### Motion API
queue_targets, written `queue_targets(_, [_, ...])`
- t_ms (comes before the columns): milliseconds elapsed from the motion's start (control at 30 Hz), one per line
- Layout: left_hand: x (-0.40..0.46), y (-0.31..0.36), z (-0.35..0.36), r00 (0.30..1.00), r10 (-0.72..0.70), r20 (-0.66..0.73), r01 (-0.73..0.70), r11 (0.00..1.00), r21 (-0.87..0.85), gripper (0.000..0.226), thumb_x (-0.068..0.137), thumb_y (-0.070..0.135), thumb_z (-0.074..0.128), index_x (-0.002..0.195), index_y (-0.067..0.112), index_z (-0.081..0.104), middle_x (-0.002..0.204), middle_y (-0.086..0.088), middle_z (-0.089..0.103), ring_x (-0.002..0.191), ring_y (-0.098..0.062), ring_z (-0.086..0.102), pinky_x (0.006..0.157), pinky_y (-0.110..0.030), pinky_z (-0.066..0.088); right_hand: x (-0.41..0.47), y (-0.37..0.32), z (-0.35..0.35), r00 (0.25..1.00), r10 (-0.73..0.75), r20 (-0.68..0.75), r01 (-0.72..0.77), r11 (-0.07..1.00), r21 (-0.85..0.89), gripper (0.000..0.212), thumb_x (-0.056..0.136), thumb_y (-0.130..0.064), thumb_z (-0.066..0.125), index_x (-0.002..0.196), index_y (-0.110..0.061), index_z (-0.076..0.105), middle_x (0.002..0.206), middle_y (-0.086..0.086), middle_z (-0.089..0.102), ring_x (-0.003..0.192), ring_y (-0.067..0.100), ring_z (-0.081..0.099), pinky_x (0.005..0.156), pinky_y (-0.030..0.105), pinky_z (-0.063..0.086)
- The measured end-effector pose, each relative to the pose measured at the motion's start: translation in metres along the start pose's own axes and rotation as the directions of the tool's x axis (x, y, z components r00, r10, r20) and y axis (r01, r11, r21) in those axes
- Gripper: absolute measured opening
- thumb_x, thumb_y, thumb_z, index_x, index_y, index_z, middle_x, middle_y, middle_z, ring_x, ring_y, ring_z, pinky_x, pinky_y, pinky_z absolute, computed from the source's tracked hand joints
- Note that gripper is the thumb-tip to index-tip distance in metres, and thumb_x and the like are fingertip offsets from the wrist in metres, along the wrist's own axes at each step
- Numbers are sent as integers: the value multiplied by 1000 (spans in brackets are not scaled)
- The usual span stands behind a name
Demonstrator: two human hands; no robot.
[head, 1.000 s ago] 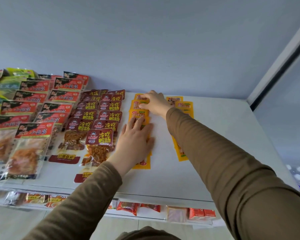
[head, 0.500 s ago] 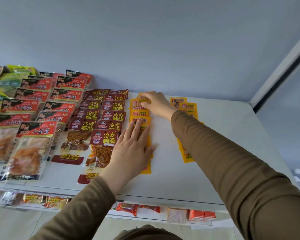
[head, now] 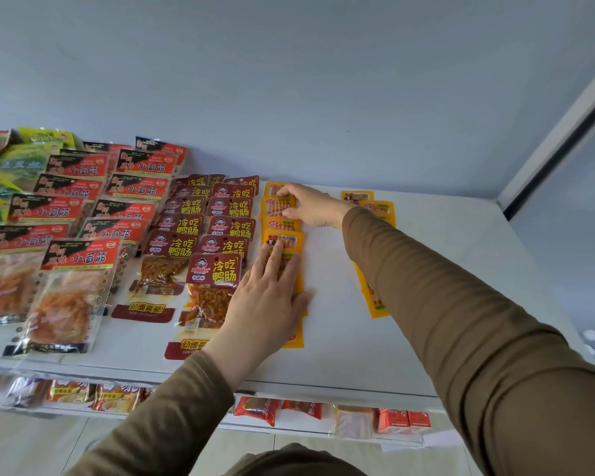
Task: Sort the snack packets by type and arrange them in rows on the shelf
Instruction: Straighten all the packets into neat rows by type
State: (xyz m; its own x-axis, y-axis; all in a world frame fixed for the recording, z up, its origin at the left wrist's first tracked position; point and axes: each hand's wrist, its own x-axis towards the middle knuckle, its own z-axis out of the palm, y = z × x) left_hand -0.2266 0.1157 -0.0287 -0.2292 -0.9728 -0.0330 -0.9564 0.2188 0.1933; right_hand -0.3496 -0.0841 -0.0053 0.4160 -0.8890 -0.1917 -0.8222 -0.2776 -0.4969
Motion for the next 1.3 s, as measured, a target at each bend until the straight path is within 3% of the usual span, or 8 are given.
queue_targets(367, [0, -3, 0, 1000, 6, -3, -6, 1000, 8, 71, 105, 64, 21, 163, 28, 5, 173, -2, -6, 159, -27, -8, 126, -47, 8, -3, -10, 3, 998, -49, 27, 46, 992, 115, 54, 105, -12, 50, 156, -21, 33, 154, 6, 42, 136, 28, 46, 110, 46, 45])
queue_targets(633, [-2, -2, -6, 1000, 12, -9, -12, 1000, 15, 73, 102, 68, 21, 163, 29, 8, 173, -2, -1, 159, -26, -4, 126, -45, 6, -3, -10, 3, 999, -33, -3, 33, 992, 124, 53, 104, -17, 53, 154, -19, 36, 154, 6, 44, 135, 27, 47, 109, 42, 46])
queue_targets(733, [-7, -8, -18, 998, 30, -53, -33, 999, -41, 72, 101, 67, 22, 163, 32, 11, 173, -2, 2, 159, -24, -4, 125, -42, 6, -8, -11, -2, 996, -15, -87, 37, 966, 256, 47, 106, -16, 50, 151, -18, 41, 155, 6, 43, 139, 26, 43, 107, 35, 44])
queue_targets(867, [-8, -35, -48, 989, -9, -149, -7, 994, -105, 68, 104, 56, 35, 163, 28, 17, 171, -2, 12, 159, -23, 3, 125, -40, 9, -23, -6, -17, 972, -2, -235, 73, 952, 297, 38, 105, -15, 49, 143, -16, 52, 150, 1, 49, 141, 18, 43, 104, 26, 36])
queue_targets(967, [-6, -51, -66, 975, -34, -218, 12, 995, -102, 61, 105, 42, 44, 161, 24, 28, 169, 0, 24, 158, -22, 9, 121, -31, 3, -41, -2, -24, 978, 40, -204, 31, 943, 332, 35, 104, -15, 51, 138, -15, 56, 145, 1, 54, 135, 17, 49, 104, 28, 41])
queue_targets(1067, [-12, -50, -68, 986, 25, -166, -37, 997, -74, 61, 103, 45, 44, 159, 25, 32, 166, 2, 30, 157, -21, 13, 125, -37, 7, -68, -3, -20, 985, 118, -129, -73, 948, 309, 35, 104, -20, 50, 139, -18, 56, 139, 2, 57, 124, 18, 56, 96, 29, 46])
queue_targets(1200, [-28, -41, -50, 994, 114, -1, -114, 993, 9, 70, 98, 65, 38, 160, 34, 22, 169, 6, 20, 158, -18, 7, 127, -43, 1, -103, -16, -4, 980, 198, -16, -188, 950, 251, 38, 105, -20, 45, 143, -20, 49, 115, 4, 66, 98, 20, 69, 90, 38, 58])
queue_targets(1300, [-34, -37, -36, 988, 140, 65, -145, 987, 75, 79, 96, 71, 37, 162, 36, 13, 172, 4, 11, 158, -18, 2, 128, -43, -3, -121, -30, 9, 971, 227, 80, -240, 922, 304, 46, 106, -13, 42, 151, -23, 35, 103, 9, 69, 83, 21, 75, 74, 33, 63])
